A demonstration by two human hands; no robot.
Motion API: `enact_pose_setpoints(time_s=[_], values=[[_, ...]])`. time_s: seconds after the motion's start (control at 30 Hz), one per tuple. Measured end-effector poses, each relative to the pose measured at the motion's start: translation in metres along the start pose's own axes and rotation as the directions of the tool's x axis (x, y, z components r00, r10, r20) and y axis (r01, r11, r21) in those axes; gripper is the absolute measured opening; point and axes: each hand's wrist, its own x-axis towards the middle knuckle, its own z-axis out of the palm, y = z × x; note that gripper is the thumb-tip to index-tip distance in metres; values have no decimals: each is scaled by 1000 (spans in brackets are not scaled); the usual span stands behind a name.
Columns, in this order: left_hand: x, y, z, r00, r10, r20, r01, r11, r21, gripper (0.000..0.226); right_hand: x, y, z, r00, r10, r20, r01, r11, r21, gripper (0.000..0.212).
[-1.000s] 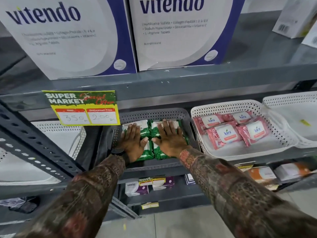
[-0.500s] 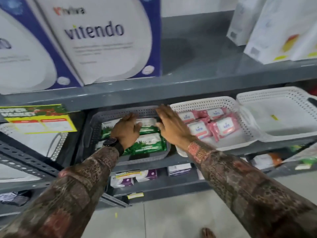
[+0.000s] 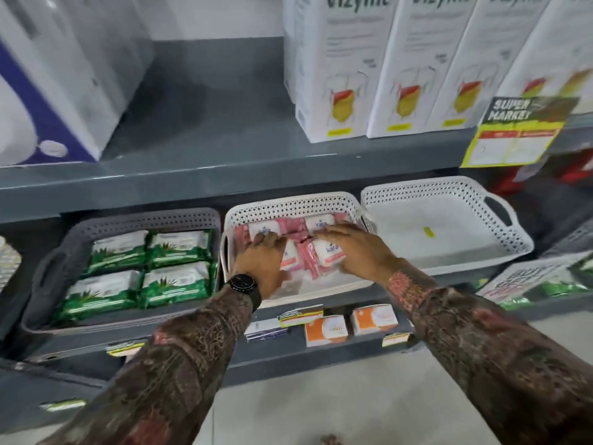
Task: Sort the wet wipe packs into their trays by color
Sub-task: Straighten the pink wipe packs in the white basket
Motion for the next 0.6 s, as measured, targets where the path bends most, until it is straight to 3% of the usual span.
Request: enact_pose_setpoints(time_s=[0.17, 0.27, 0.37, 0.5, 0.6], values=[[5, 0, 0, 999, 0, -46, 0, 1000, -20, 74, 0, 4, 6, 998, 0, -66, -2, 999, -40, 91], [3, -12, -4, 998, -15, -54, 13, 999, -36, 76, -1, 5, 3, 999, 48, -2, -48, 999, 1, 87], [0, -22, -1, 1000, 6, 3, -6, 1000, -5, 72, 2, 7, 11, 997, 7, 75, -8, 1000, 9, 86], [-5, -25, 7, 998, 7, 57, -6, 1000, -19, 76, 6, 6, 18, 996, 21, 83, -19, 1000, -23, 80], [-8, -25, 1, 1000, 11, 20, -10, 997, -83, 77, 7, 7, 13, 990, 0, 139, -5, 999, 36, 89]])
